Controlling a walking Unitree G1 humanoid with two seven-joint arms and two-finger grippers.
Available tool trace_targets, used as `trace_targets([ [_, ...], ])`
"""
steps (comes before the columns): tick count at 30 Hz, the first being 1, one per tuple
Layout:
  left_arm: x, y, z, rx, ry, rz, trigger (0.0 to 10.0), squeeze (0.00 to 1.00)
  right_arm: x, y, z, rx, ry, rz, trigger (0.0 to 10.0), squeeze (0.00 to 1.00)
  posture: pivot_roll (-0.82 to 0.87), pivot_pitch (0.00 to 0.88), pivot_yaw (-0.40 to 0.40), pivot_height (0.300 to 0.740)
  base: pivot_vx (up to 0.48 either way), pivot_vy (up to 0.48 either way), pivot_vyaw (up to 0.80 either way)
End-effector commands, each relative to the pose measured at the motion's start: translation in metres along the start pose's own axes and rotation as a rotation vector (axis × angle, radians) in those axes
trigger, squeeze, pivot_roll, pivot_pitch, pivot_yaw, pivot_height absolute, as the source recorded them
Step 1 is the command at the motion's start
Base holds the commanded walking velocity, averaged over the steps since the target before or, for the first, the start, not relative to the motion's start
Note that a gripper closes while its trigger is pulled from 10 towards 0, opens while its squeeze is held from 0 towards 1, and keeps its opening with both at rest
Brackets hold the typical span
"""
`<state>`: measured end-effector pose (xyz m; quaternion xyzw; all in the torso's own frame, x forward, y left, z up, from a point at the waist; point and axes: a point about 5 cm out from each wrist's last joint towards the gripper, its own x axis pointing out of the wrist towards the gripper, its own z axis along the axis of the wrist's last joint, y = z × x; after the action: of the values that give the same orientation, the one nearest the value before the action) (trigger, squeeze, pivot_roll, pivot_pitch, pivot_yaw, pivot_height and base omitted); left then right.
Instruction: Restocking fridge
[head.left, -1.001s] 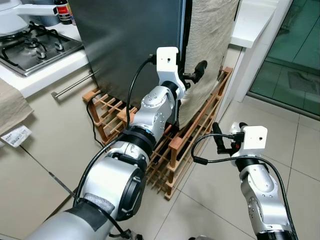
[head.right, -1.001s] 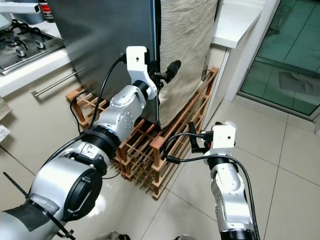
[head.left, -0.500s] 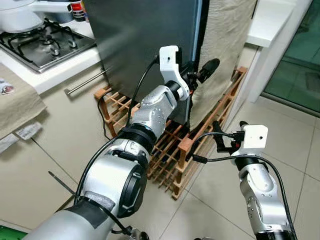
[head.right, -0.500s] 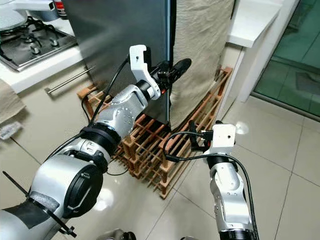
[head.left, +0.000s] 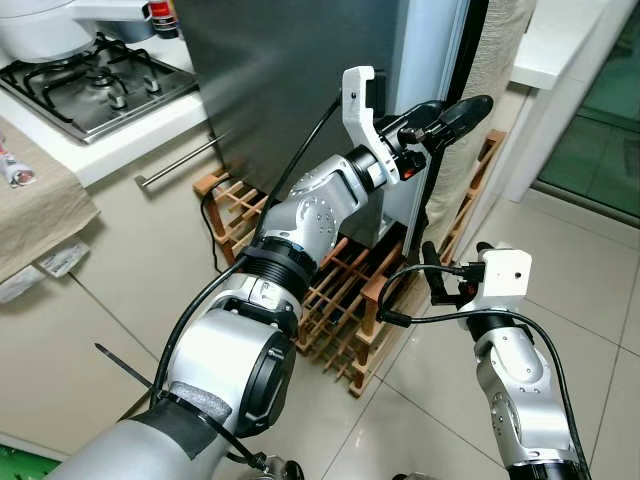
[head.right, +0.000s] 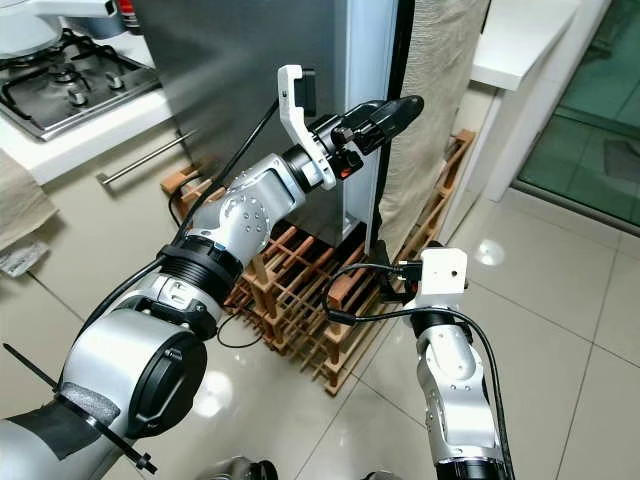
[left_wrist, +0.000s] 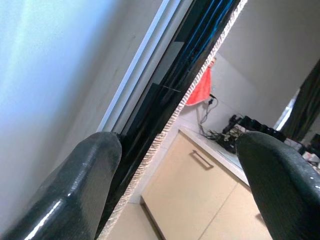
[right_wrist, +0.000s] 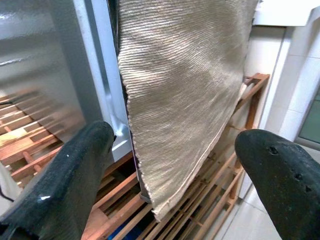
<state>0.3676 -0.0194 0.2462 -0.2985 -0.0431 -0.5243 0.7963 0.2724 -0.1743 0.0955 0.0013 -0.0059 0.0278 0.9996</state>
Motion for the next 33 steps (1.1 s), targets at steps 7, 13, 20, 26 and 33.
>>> trace_targets([
  [7,0.0673,-0.1075,-0.0611,-0.236,0.014,-0.308,10.0,0.00,0.0023,0.0010,0.0032,0.005,-0.012,0.000,10.0,0.00,-0.23,0.036,0.101,0.740,0.000,0.000,0.00],
  [13,0.0673,-0.1075,-0.0611,-0.236,0.014,-0.308,10.0,0.00,0.0023,0.0010,0.0032,0.005,-0.012,0.000,10.0,0.00,-0.23,0.036,0.101,0.740,0.000,0.000,0.00],
  [20,0.0673,-0.1075,-0.0611,-0.236,0.014,-0.308,10.0,0.00,0.0023,0.0010,0.0032,0.005,-0.012,0.000,10.0,0.00,-0.23,0.036,0.101,0.740,0.000,0.000,0.00],
  [26,0.0673,-0.1075,-0.0611,-0.236,0.014,-0.308,10.0,0.00,0.0023,0.0010,0.0032,0.005,-0.012,0.000,10.0,0.00,-0.23,0.036,0.101,0.740,0.000,0.000,0.00],
  [33,0.0673,-0.1075,-0.0611,-0.236,0.014,-0.308,10.0,0.00,0.0023,0.0010,0.0032,0.005,-0.012,0.000,10.0,0.00,-0.23,0.036,0.101,0.740,0.000,0.000,0.00],
])
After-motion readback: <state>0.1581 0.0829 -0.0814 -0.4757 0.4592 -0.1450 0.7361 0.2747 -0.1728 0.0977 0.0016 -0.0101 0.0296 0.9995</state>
